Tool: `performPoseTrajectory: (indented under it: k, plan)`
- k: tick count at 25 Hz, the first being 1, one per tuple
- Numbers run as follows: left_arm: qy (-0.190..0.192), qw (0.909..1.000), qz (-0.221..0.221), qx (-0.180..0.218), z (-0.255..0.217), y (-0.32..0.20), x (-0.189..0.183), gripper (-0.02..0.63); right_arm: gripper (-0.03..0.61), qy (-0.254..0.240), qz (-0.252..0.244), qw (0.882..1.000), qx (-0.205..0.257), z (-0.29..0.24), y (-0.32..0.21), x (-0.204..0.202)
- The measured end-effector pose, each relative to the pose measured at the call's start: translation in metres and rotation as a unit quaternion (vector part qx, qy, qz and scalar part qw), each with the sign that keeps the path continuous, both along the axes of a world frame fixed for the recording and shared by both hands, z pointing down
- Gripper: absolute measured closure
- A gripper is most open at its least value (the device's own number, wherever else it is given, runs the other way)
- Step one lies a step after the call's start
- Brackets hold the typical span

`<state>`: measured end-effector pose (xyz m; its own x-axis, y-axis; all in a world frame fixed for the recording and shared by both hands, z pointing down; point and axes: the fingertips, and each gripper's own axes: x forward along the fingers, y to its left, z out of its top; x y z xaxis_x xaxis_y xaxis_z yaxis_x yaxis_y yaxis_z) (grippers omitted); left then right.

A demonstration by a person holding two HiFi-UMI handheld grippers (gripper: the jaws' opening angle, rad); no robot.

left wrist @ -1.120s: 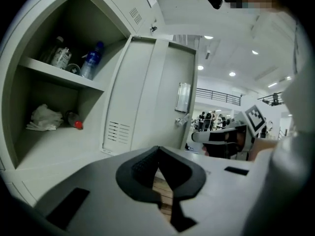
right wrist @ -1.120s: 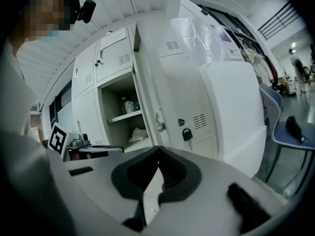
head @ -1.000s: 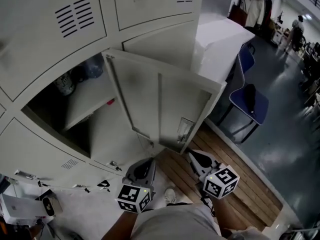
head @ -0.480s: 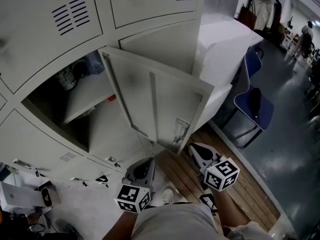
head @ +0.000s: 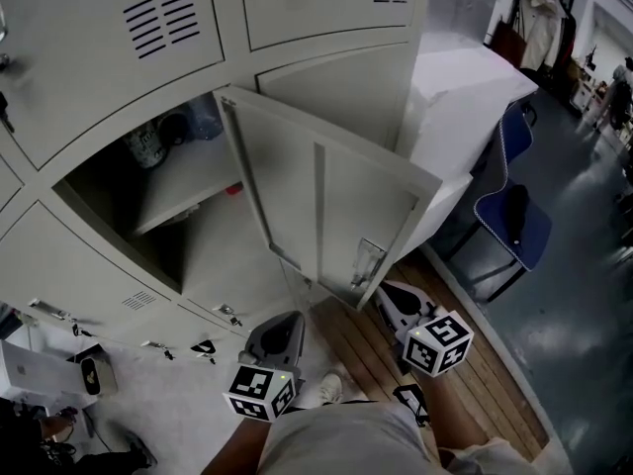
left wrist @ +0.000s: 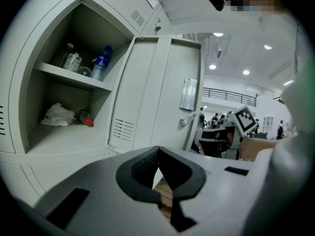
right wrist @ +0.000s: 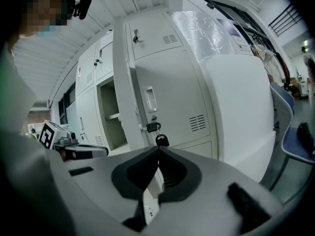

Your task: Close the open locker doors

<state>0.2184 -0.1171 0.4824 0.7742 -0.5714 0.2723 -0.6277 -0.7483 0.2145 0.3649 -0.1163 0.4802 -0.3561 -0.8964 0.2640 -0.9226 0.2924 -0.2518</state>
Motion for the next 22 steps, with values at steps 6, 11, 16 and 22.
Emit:
performPoseTrajectory:
  k: [6, 11, 16, 22]
  plan:
    - [0.003, 1.0000, 0.003, -0.001, 0.000, 0.003, 0.000, 0.598, 0.551, 0.001, -0.006, 1.000, -0.001, -0.001, 0.002, -0.006]
    - [-0.002, 1.0000, 0.004, 0.001, -0.001, 0.001, -0.015, 0.598, 0.551, -0.006, -0.014, 1.000, 0.003, -0.006, 0.003, -0.025]
    - [-0.004, 0.9999, 0.008, 0.006, -0.007, -0.006, -0.030, 0.598, 0.551, -0.013, -0.028, 1.000, 0.000, -0.008, 0.009, -0.054]
    - [-0.005, 0.9999, 0.014, 0.002, -0.005, -0.008, -0.049, 0.598, 0.551, -0.019, -0.049, 0.999, -0.006, -0.007, 0.014, -0.092]
